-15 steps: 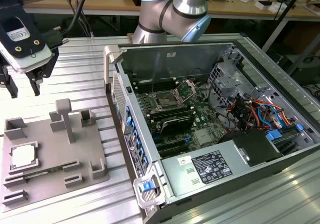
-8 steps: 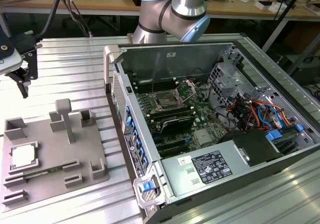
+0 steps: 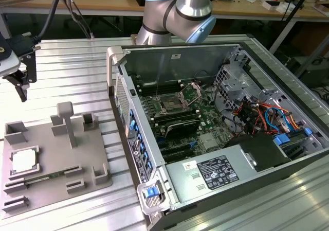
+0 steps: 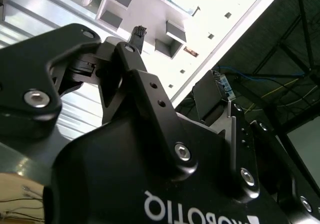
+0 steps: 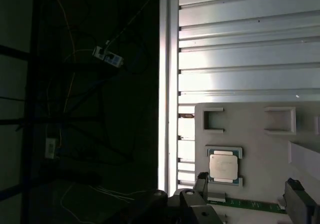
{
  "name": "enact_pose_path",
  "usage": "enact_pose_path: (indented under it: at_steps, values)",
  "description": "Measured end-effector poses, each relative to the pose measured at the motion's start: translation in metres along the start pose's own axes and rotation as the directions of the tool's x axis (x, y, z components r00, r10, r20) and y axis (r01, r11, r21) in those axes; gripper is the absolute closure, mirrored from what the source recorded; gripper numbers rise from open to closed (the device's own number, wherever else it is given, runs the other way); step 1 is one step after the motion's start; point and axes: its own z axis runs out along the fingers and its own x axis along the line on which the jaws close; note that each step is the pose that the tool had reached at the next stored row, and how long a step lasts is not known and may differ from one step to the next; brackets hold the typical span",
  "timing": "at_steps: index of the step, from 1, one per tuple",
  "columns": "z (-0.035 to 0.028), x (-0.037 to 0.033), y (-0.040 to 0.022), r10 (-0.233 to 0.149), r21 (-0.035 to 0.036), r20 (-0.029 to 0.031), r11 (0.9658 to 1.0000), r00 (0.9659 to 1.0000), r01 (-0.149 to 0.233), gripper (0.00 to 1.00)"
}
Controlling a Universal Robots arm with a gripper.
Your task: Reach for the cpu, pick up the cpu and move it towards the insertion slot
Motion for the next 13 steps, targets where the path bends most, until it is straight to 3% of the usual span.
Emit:
enact_pose_path:
  at_steps: [13]
  values:
    - [0.0050, 0.0000, -0.0003, 0.000, -0.0001, 0.0000, 1.0000, 1.0000, 0.000, 0.34]
